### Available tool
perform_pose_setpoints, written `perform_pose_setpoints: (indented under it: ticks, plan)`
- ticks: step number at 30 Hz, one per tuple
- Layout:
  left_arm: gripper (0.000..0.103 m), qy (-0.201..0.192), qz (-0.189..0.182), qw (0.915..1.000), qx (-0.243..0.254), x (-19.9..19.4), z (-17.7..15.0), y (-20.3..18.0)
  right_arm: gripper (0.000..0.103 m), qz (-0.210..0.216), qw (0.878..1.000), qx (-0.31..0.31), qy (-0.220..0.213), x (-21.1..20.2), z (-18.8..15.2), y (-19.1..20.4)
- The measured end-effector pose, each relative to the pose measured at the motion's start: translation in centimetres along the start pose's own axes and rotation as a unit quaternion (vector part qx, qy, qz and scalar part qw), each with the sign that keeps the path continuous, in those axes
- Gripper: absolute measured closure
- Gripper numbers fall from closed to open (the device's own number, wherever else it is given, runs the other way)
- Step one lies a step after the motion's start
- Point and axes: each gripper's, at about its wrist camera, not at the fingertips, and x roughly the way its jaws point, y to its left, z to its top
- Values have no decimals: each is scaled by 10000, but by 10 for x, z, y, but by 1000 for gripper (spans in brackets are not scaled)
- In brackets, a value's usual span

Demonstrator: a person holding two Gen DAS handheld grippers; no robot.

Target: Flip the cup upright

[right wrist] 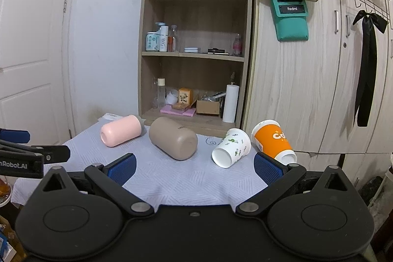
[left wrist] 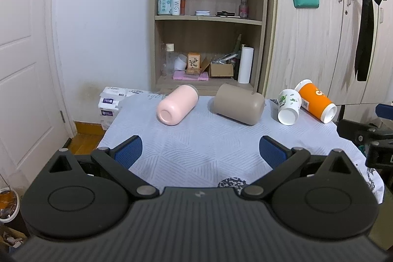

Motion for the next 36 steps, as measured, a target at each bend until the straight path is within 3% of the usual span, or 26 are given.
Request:
perform_pose_setpoints:
  ticks: [23, 30, 36]
  plan:
    - [0, 364, -214, 9991, -48, 22, 7, 5, 0, -40, 9991, -222, 368, 17, -3, 1]
    - [0, 610, -542, 9966, -69, 56, 26, 19, 0, -12, 9981, -471, 409, 41, 4, 6]
    - [0, 787, -576, 9948, 307, 99, 51, 34, 0, 480, 9956, -596, 534, 77, 14, 15]
